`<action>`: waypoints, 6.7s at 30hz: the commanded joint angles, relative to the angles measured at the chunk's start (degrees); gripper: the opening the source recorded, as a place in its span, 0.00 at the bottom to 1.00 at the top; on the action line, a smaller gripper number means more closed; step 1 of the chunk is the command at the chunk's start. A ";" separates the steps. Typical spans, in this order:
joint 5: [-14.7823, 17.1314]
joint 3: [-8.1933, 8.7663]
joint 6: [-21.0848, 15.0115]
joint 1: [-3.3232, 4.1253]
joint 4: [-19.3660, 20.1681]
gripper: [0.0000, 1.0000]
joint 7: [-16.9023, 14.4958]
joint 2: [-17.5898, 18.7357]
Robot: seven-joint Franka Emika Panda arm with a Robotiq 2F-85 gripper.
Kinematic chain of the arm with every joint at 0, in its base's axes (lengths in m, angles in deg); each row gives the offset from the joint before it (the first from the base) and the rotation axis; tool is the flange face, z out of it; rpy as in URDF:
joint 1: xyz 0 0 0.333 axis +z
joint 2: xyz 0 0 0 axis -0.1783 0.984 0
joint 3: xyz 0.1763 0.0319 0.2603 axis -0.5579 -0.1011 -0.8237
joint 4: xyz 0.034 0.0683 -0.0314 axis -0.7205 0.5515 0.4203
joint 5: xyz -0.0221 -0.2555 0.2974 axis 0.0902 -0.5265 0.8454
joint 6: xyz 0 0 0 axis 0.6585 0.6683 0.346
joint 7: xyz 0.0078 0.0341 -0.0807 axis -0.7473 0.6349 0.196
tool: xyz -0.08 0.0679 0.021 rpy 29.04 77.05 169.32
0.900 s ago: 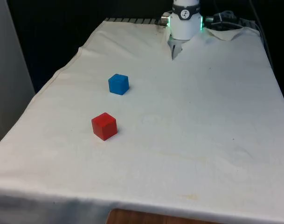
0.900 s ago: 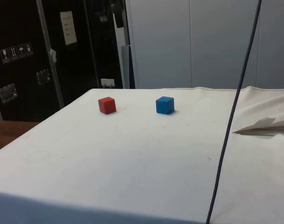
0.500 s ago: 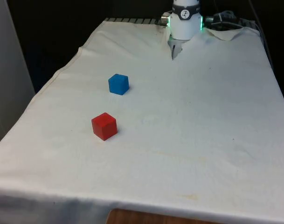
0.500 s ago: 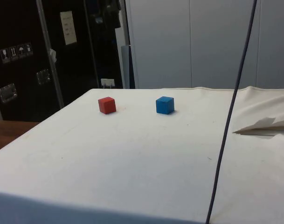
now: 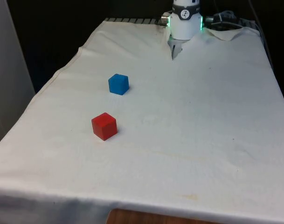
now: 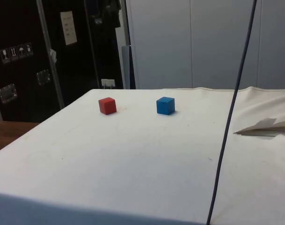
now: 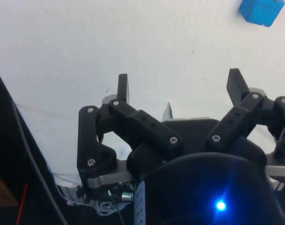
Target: Stack the two cubes.
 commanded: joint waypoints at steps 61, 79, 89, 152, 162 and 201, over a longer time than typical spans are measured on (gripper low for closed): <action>0.23 4.24 -17.65 -0.29 -1.49 1.00 -6.59 6.25; 2.81 5.79 -21.54 -1.20 -6.93 1.00 -11.69 12.20; 5.67 6.93 -20.80 -1.60 -12.03 1.00 -14.95 15.99; 12.89 13.75 -11.63 -3.32 -23.72 1.00 -24.41 29.51; 14.50 14.84 -12.03 -3.15 -24.29 1.00 -22.52 31.63; 19.14 16.04 -13.75 -3.21 -23.72 1.00 -13.29 36.84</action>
